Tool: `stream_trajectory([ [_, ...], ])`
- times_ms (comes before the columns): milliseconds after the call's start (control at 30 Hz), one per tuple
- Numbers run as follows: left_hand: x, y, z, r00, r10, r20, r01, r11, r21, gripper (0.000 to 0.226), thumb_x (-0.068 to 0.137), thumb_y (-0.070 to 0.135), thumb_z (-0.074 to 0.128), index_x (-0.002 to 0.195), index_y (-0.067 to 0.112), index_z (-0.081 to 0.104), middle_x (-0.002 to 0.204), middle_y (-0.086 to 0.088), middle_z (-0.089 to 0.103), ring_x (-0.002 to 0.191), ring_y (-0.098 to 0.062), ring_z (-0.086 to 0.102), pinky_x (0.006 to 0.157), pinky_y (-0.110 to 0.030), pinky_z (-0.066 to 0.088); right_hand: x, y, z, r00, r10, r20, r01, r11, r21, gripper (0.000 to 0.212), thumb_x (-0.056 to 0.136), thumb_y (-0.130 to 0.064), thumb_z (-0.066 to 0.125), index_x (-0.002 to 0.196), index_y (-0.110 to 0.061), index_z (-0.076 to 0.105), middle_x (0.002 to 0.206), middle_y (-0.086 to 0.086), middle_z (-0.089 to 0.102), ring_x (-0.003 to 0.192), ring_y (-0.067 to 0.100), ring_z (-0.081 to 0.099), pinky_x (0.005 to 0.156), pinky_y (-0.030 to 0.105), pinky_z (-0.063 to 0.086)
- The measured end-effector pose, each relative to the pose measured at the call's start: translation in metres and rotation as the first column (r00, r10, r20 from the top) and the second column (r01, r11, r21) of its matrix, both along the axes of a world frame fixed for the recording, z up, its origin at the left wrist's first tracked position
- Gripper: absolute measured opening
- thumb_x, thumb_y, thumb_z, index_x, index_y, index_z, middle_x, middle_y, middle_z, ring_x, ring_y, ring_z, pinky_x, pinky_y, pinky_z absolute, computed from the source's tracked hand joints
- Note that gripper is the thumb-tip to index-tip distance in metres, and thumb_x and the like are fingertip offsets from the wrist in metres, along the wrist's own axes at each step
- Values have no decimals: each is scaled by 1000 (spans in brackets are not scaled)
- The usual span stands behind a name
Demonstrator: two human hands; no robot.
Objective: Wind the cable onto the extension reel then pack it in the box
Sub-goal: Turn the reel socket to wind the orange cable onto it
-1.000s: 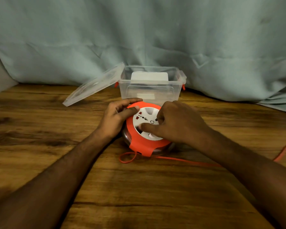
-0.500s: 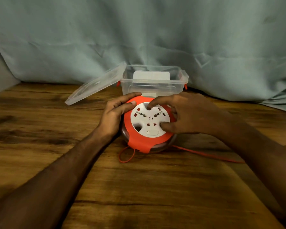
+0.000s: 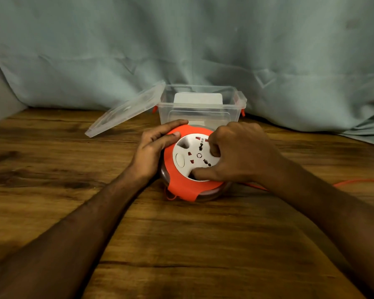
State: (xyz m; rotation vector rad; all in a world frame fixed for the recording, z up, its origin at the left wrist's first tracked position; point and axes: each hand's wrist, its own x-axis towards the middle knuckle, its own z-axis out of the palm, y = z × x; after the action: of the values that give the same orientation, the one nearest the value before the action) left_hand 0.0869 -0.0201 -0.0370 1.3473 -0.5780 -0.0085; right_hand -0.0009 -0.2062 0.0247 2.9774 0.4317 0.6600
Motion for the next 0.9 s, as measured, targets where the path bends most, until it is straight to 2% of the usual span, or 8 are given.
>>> stream_trajectory([
  [167, 1, 0, 0, 1000, 1, -11, -1, 1000, 3, 42, 88, 8, 56, 129, 2, 66, 124, -24, 69, 110, -31, 67, 100, -45, 52, -6, 11, -4, 998, -60, -17, 61, 993, 105, 63, 55, -91, 42, 56, -29, 34, 70, -9, 59, 65, 13, 56, 56, 25, 32],
  [333, 0, 4, 4, 996, 58, -71, -61, 997, -48, 34, 95, -1, 51, 124, 5, 67, 111, -14, 75, 100, -27, 72, 87, -37, 60, -3, 5, -6, 1000, -1, 16, -2, 974, 228, 54, 71, -82, 49, 61, -28, 50, 60, -12, 52, 60, 6, 50, 58, 27, 35],
  [400, 3, 8, 6, 987, 98, -130, -111, 989, -101, 36, 95, 3, 52, 128, 4, 66, 119, -18, 73, 104, -33, 71, 88, -42, 59, 10, -7, -10, 994, 57, 88, -98, 813, 574, 34, 86, -57, 60, 72, -25, 59, 53, -6, 53, 51, 9, 52, 53, 32, 44],
  [467, 3, 9, 8, 976, 112, -188, -142, 978, -152, 37, 95, 5, 52, 129, 3, 65, 127, -24, 69, 110, -40, 68, 94, -49, 55, 23, -18, -14, 992, 9, 125, -110, 533, 839, 6, 88, -29, 59, 86, -23, 63, 55, 5, 59, 52, 24, 57, 55, 43, 52],
  [567, 2, 8, 10, 960, 126, -252, -178, 964, -199, 32, 95, 8, 51, 121, 10, 70, 122, -20, 73, 108, -37, 70, 94, -48, 55, 25, -22, -21, 985, 60, -162, 140, 268, 953, 22, 91, -6, 53, 102, -21, 66, 75, 7, 70, 67, 20, 67, 65, 42, 56],
  [667, 5, 9, 9, 948, 140, -285, -213, 947, -242, 35, 95, 12, 53, 125, 7, 68, 123, -17, 73, 115, -40, 68, 101, -55, 53, 16, -16, -33, 818, 290, -497, 290, 538, 791, 40, 87, -7, 71, 117, -33, 64, 116, -9, 70, 107, 8, 64, 100, 39, 52],
  [767, 7, 10, 6, 941, 139, -308, -228, 934, -275, 39, 96, 16, 53, 133, 6, 64, 129, -19, 69, 119, -43, 65, 106, -65, 46, 9, -3, -30, 621, 556, -552, 201, 568, 798, 67, 82, -12, 80, 140, -32, 52, 140, -14, 57, 130, 4, 50, 115, 37, 37],
  [900, 7, 10, 7, 939, 132, -318, -232, 925, -301, 46, 92, 20, 57, 135, 4, 62, 133, -22, 66, 123, -43, 63, 109, -66, 43, 0, 4, -24, 427, 671, -606, 27, 660, 751, 26, 94, -16, 68, 120, -19, 69, 136, -9, 61, 130, 6, 51, 114, 37, 37],
])
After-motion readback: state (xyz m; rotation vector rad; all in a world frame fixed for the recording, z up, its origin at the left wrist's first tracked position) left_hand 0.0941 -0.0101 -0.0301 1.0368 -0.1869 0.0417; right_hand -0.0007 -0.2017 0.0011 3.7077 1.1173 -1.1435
